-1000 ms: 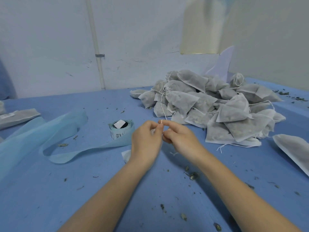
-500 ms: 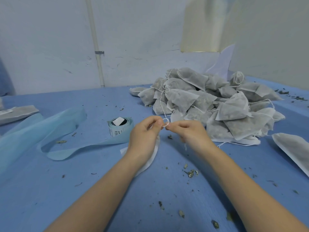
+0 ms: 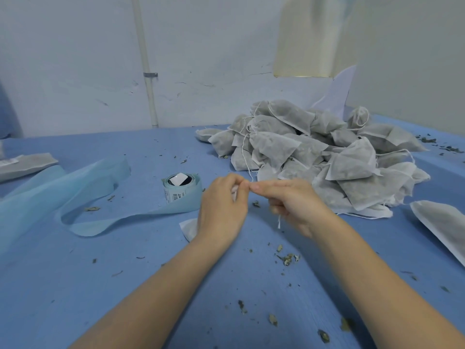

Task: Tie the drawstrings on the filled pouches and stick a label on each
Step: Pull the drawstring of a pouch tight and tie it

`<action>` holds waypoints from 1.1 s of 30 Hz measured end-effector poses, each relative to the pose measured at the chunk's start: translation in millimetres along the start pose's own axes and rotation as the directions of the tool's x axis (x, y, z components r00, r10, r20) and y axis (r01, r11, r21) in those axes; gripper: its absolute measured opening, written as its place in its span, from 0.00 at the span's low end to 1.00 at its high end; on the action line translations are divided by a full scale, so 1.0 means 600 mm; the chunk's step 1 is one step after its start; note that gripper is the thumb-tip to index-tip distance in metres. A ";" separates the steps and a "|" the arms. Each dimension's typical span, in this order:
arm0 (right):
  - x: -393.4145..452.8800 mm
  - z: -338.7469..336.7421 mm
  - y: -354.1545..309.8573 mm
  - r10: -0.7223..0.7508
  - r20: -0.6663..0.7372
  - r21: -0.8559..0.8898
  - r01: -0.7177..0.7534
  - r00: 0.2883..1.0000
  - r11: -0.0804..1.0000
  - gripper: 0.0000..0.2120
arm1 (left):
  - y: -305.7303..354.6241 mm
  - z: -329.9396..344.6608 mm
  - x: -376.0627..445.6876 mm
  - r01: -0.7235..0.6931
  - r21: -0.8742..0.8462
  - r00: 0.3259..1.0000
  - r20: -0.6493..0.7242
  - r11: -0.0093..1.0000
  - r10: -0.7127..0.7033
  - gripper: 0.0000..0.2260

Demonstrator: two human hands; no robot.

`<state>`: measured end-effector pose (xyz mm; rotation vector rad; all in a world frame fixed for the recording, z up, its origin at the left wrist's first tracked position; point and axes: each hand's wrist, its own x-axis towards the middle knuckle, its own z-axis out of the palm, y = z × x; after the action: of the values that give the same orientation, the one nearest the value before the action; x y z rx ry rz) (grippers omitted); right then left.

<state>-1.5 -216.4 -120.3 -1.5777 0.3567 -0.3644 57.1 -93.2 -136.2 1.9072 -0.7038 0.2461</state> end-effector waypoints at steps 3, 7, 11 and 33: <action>0.004 -0.003 -0.002 0.160 0.033 0.202 -0.164 0.987 0.966 0.04 | 0.001 0.004 -0.003 -0.019 0.060 0.999 0.030 0.998 0.017 0.07; -0.003 0.002 -0.012 0.268 0.256 0.427 -0.357 0.929 0.831 0.05 | 0.003 0.003 -0.001 -0.004 0.084 0.998 0.066 0.996 -0.002 0.08; -0.006 0.004 -0.019 0.284 0.325 0.589 -0.428 0.902 0.686 0.05 | 0.002 0.002 -0.003 -0.041 0.106 0.994 0.106 0.994 0.030 0.09; -0.011 0.016 -0.001 -0.061 -0.065 0.141 0.070 0.996 0.988 0.14 | 0.019 -0.010 -0.001 -0.186 0.133 0.968 -0.147 0.974 0.205 0.05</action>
<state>-2.8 -204.8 -120.2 -1.4428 0.3188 -0.4794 50.8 -91.1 -125.5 1.9050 -0.7834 0.5706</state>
